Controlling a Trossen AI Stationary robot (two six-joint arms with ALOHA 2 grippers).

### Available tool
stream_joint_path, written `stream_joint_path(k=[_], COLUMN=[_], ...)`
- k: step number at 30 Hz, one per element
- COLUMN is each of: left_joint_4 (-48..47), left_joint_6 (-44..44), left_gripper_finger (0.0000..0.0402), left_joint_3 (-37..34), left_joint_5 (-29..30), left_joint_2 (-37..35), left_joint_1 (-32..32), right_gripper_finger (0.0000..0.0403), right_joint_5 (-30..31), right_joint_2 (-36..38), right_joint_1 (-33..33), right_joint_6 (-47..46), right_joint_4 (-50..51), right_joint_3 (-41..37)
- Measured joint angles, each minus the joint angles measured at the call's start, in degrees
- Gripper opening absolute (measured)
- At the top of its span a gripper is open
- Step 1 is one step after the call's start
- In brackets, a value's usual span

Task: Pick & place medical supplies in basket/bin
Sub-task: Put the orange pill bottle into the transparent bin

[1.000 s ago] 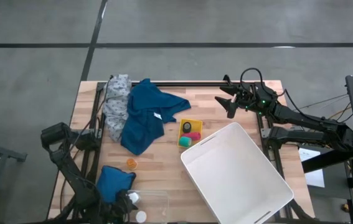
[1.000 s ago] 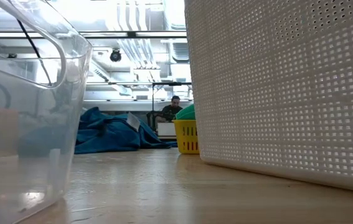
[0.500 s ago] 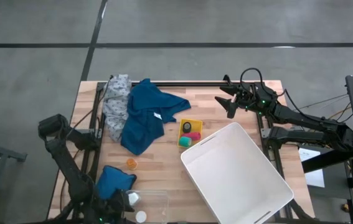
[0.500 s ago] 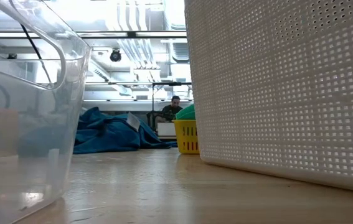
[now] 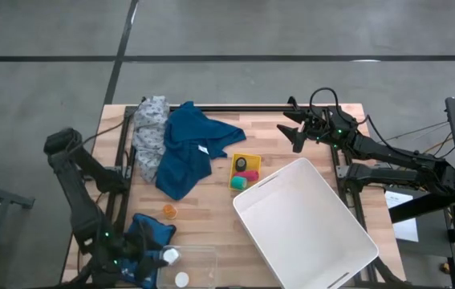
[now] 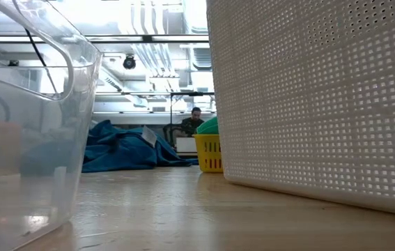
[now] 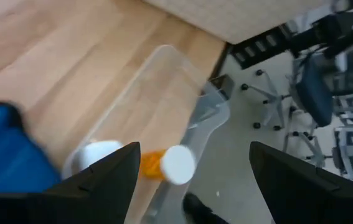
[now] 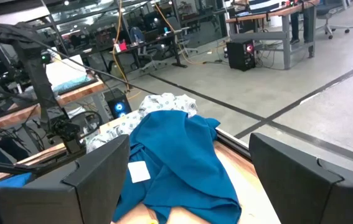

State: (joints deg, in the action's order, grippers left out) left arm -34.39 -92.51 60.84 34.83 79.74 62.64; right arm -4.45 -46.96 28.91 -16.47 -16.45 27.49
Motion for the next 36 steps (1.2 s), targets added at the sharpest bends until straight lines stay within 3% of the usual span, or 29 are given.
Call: stream_joint_path(k=[3,7,14,21,26,36], left_joint_4=[-5.2,-10.6,-18.2,-20.5,-24.3,-26.3], left_joint_6=[-3.6,-8.1,-8.2,1.4,4.1,1.2], left_gripper_finger=[0.0308,0.0308,0.0308,0.0308,0.0308,0.0308], left_joint_3=[0.0,-0.1,-0.1,-0.1,-0.1,-4.3], left_joint_5=[-4.5,-15.1,-29.7,-32.0,-37.7,-45.7], left_joint_2=[-1.8,-2.5,-2.7,-2.8,-2.8,-2.7], left_joint_1=[-0.6,-3.4,-14.1,-27.6,-36.6,-44.4], right_gripper_finger=[0.0325,0.0325,0.0325,0.0325,0.0325,0.0325], right_joint_5=[0.0,0.0,0.0,0.0,0.0,0.0], right_joint_2=[0.0,0.0,0.0,0.0,0.0,0.0], right_joint_1=[0.0,0.0,0.0,0.0,0.0,0.0], right_joint_6=[0.0,0.0,0.0,0.0,0.0,0.0], right_joint_4=[0.0,0.0,0.0,0.0,0.0,0.0], right_joint_3=[0.0,0.0,0.0,0.0,0.0,0.0])
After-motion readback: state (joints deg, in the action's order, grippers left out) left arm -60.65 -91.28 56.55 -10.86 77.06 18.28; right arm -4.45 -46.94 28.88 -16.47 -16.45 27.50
